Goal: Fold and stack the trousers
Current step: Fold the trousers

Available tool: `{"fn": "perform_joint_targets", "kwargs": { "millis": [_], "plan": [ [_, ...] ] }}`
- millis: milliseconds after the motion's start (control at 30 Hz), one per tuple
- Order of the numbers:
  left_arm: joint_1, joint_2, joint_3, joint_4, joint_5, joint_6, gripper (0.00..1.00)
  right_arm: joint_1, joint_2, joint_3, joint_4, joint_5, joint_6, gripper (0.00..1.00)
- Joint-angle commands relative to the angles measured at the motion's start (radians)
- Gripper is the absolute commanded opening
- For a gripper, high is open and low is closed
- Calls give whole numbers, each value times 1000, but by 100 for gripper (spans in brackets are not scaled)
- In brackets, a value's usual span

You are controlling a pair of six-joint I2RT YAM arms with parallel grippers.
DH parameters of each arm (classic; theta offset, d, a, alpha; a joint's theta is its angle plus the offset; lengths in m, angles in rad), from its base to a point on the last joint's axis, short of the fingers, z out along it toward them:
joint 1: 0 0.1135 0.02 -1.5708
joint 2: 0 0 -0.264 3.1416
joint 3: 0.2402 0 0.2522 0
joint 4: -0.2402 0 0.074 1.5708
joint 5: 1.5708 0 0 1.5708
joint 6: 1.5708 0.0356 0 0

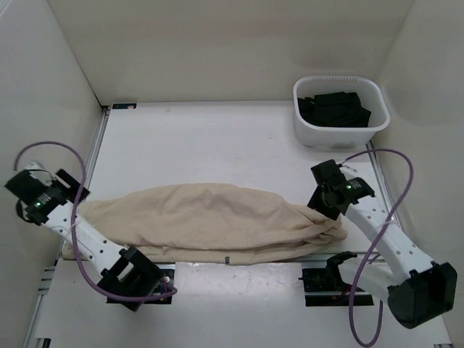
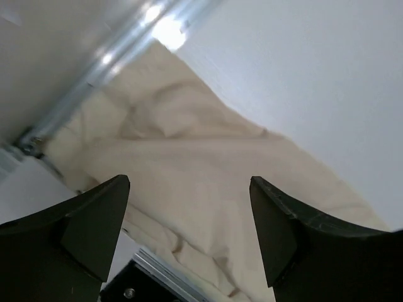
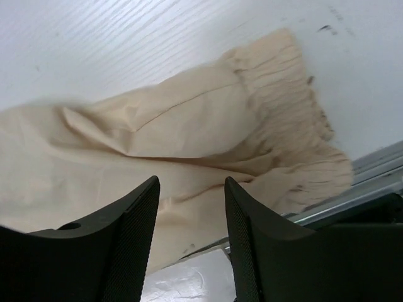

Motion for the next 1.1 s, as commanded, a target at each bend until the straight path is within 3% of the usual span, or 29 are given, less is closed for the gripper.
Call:
{"fn": "perform_joint_targets", "kwargs": {
  "millis": [0, 33, 133, 267, 367, 533, 767, 933, 1067],
  "plan": [
    [-156, -21, -201, -22, -35, 1, 88, 77, 77, -26, 85, -12, 26, 50],
    [-200, -30, -331, 88, -146, 1, 86, 86, 108, -70, 120, -37, 40, 47],
    [-385, -21, -528, 240, -345, 1, 80, 135, 205, -177, 189, -101, 109, 42],
    [-573, 64, -643, 381, -486, 1, 77, 135, 285, -262, 302, -85, 172, 40],
    [-690, 184, -667, 467, -571, 1, 76, 57, 395, -250, 376, -26, 172, 40],
    [-813, 434, -480, 531, -599, 1, 72, -93, 624, -31, 438, -6, 80, 40],
    [-885, 589, -193, 468, -609, 1, 72, -155, 843, 287, 379, 64, -58, 40],
    [-862, 517, -90, 283, -531, 1, 78, -155, 791, 303, 319, -3, -90, 50],
    [-763, 401, 42, 109, -488, 1, 82, -155, 576, 252, 268, -45, -90, 62]
  ]
}}
